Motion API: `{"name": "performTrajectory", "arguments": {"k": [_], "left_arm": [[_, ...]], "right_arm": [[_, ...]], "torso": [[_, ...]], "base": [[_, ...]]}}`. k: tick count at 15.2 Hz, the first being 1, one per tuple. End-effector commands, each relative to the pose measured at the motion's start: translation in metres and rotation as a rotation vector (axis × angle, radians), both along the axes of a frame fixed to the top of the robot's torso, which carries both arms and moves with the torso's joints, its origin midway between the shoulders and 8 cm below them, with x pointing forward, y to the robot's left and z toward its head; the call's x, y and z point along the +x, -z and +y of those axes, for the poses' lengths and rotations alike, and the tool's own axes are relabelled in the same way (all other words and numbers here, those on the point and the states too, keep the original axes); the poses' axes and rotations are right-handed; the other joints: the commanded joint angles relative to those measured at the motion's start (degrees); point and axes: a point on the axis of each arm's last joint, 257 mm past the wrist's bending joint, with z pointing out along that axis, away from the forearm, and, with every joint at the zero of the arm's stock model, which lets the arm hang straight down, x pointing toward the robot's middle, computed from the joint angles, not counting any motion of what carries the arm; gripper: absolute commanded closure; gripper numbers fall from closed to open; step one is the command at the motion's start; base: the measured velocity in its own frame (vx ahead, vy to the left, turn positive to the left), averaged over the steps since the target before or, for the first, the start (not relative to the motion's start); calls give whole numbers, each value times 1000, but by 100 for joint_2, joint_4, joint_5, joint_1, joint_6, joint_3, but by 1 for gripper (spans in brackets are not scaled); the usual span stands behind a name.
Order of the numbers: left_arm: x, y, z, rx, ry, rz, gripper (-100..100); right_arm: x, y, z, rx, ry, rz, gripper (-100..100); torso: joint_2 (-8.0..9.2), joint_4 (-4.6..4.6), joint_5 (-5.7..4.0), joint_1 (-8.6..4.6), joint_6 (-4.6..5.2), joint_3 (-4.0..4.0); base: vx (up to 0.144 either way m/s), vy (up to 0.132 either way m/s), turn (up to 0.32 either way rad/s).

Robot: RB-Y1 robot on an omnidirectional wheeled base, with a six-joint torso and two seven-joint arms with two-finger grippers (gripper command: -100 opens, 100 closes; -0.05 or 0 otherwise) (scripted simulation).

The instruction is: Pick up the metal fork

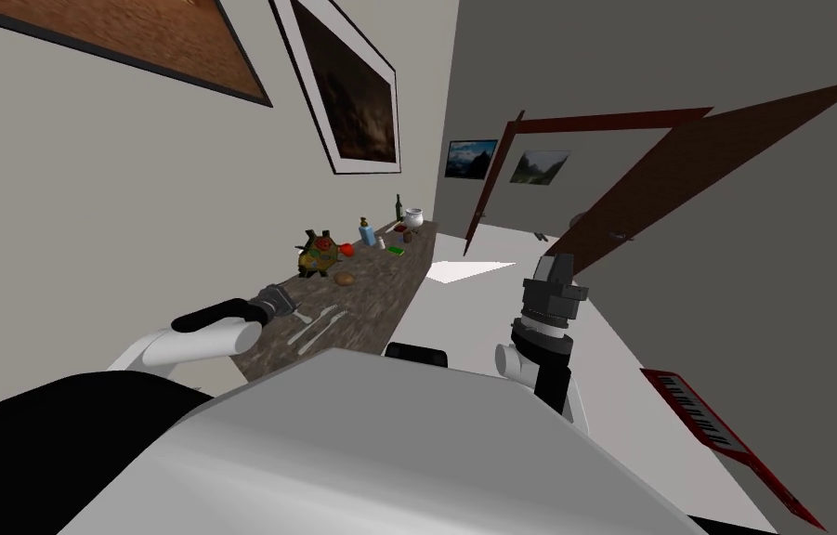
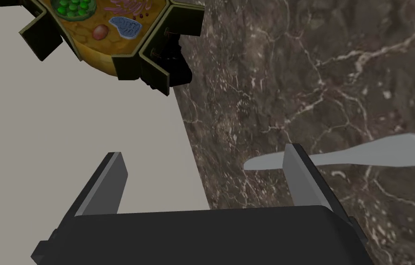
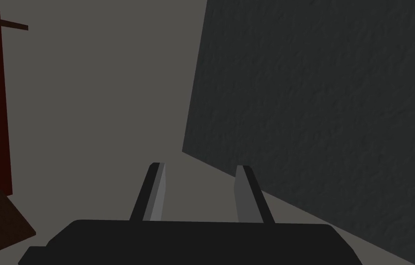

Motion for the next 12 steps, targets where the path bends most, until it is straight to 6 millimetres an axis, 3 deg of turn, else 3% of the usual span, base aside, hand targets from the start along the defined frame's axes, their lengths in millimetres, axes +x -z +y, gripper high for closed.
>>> {"name": "performTrajectory", "arguments": {"k": [1, 3, 7, 12], "left_arm": [[-8, 8, 4, -23, -26, 35, -100], [-21, 10, 13, -55, -71, 52, -100], [-31, 20, 13, -75, -89, 100, -100], [-64, 30, 27, -154, -189, 161, -100]], "right_arm": [[0, 0, 0, 0, 0, 0, 0], [0, 0, 0, 0, 0, 0, 0], [0, 0, 0, 0, 0, 0, 0], [0, 0, 0, 0, 0, 0, 0]], "torso": [[0, 0, 0, 0, 0, 0], [6, 1, 0, 1, -1, 3], [6, 1, 0, 0, -1, 3], [8, 1, 0, -1, -2, 4]], "base": [[54, -6, -36], [38, -4, -35], [41, -5, -24], [49, -8, -46]]}}
